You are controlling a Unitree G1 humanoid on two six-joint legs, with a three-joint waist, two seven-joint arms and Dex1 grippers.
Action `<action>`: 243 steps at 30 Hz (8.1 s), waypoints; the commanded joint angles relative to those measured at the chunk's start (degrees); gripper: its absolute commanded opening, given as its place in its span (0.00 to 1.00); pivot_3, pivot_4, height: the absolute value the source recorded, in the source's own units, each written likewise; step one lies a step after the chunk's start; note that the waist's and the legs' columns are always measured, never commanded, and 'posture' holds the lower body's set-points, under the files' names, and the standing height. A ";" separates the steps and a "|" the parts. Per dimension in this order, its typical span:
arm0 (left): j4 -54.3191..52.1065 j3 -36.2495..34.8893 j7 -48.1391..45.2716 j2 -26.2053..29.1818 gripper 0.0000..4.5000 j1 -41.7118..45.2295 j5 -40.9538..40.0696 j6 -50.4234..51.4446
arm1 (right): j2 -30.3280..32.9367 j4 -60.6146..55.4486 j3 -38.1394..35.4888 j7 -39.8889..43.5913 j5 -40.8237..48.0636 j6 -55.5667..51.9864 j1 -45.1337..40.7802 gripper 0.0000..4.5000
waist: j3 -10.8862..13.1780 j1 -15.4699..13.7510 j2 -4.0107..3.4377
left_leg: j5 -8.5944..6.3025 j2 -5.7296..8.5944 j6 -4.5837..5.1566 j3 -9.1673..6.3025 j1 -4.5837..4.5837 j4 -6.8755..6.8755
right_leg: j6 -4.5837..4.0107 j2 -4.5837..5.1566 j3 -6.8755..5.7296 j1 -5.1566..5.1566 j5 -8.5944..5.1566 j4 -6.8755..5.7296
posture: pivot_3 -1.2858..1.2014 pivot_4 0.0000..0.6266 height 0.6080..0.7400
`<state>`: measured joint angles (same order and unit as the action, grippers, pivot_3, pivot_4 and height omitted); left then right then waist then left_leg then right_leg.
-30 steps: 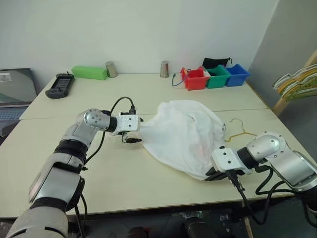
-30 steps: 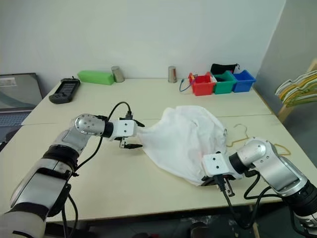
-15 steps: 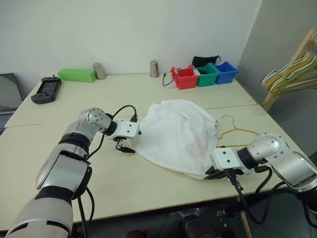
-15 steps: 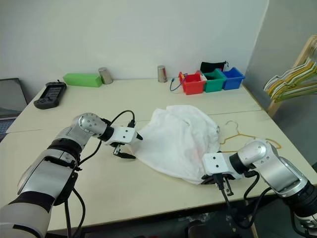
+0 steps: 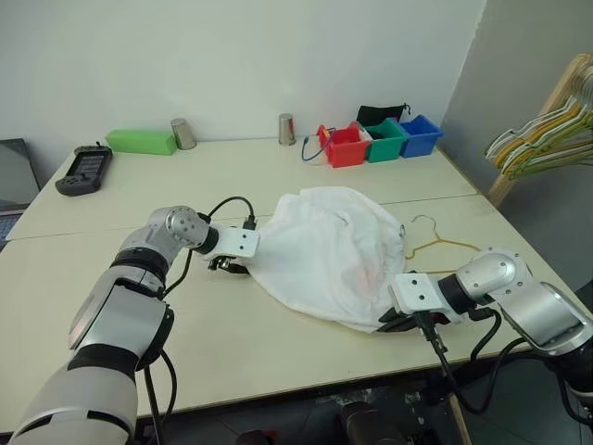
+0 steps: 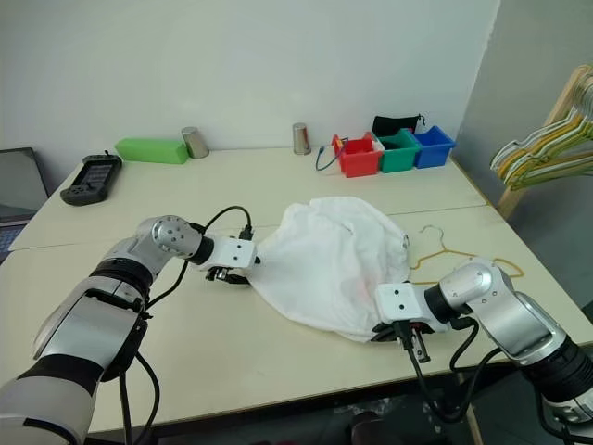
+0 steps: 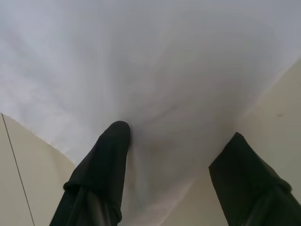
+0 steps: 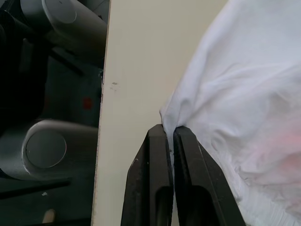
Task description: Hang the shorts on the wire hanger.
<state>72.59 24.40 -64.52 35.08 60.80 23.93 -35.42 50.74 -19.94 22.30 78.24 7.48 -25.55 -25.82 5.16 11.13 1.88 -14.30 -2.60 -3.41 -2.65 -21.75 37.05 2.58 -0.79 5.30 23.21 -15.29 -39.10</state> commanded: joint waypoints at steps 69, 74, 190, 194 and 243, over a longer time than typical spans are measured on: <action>-75.95 -25.51 21.46 27.67 0.01 -56.62 -28.90 62.74 | -24.42 53.24 5.07 -17.14 -18.72 32.35 -23.86 0.00 | -2.01 -7.85 -0.11 | -1.70 0.82 0.32 0.68 0.71 0.15 | -0.58 1.82 -1.76 0.28 -1.04 -1.04 | 0.56 0.10 1.00; -88.19 -27.09 12.97 33.00 0.01 -70.01 -31.18 63.87 | -8.12 23.18 7.57 -0.82 -13.49 25.46 -4.04 0.00 | -1.29 -11.38 -1.13 | -1.73 0.91 0.39 0.39 1.14 0.12 | -0.71 1.90 -2.53 -0.62 -1.23 -0.60 | 0.55 0.11 1.00; -84.44 -9.53 19.93 -12.52 0.99 -27.29 -37.64 66.77 | 2.33 84.49 0.15 -22.23 -25.31 24.93 -33.19 1.00 | -1.05 -0.52 -0.66 | -0.63 0.26 -0.20 0.45 0.87 -0.15 | -1.49 0.01 -1.13 -0.13 -0.11 -0.03 | 0.47 0.01 1.00; -87.69 -9.64 22.17 -13.12 0.99 -29.16 -37.75 69.30 | 1.88 91.53 0.90 -24.07 -28.57 28.02 -35.10 1.00 | -1.07 0.32 -0.70 | -0.69 0.29 -0.09 0.46 0.94 -0.13 | -1.38 0.00 -1.06 -0.17 -0.05 -0.04 | 0.48 0.02 1.00; -98.96 -14.54 24.17 -8.74 1.00 -32.61 -48.03 80.12 | -8.15 97.00 -10.15 -7.04 -24.81 14.35 -34.36 0.01 | -0.96 -3.14 -0.77 | -0.79 0.38 0.02 0.36 1.90 -0.10 | -1.04 -0.01 -1.09 -1.24 -0.24 0.10 | 0.51 0.07 1.00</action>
<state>-24.25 11.18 -40.63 26.23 27.73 -22.92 44.52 43.67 77.26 13.46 68.92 -18.95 -8.80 -58.57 4.20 7.99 1.11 -15.09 -2.22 -3.39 -2.29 -19.85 36.95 1.55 -0.80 4.21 21.97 -15.52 -39.00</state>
